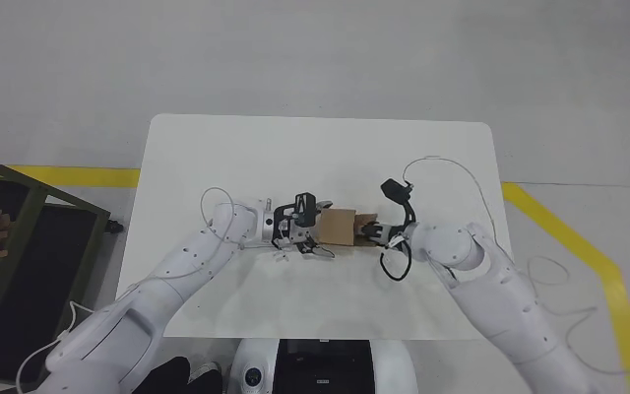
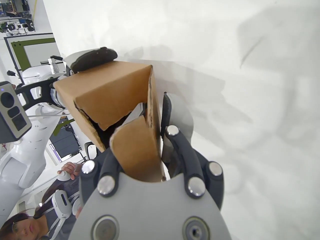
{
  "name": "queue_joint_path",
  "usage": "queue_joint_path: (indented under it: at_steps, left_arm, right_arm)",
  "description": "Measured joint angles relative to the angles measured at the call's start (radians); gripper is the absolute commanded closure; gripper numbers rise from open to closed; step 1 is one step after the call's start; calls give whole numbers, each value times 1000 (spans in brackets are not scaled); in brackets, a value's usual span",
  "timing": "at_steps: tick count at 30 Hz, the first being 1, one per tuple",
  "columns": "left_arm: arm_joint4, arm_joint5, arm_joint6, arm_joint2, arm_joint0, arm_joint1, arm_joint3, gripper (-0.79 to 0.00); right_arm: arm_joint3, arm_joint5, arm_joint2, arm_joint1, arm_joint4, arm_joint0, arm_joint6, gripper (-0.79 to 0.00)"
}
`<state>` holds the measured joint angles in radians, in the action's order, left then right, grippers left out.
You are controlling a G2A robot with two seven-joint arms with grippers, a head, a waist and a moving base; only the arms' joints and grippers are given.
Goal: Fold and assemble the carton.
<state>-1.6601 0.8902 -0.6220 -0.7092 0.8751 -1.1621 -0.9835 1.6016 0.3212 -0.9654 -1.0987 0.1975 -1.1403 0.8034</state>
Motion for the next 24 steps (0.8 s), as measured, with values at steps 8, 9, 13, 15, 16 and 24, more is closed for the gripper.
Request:
queue_joint_path:
  at_steps: [8,9,13,15,16,24]
  left_arm:
    - [-1,4,-10,-4,3,3,8,-785]
    - [-1,5,-11,-4,4,4,10,-785]
    - [1,7,-13,-4,4,4,15,-785]
    - [2,8,-13,-4,4,4,16,-785]
    - [2,8,-12,-4,3,4,17,-785]
    - [5,6,-9,-3,3,4,18,-785]
  right_arm:
    - [47,-16,-34,7,-5,-44,-13,-237]
    - [56,-19,-43,10,-4,-54,-14,-243]
    - [101,-36,-89,22,-5,-104,-21,-249]
    - [119,-46,-107,26,-8,-124,-21,-252]
    - [129,-54,-118,28,-11,-135,-21,-256]
    - [146,-118,-167,36,-60,-178,-17,-271]
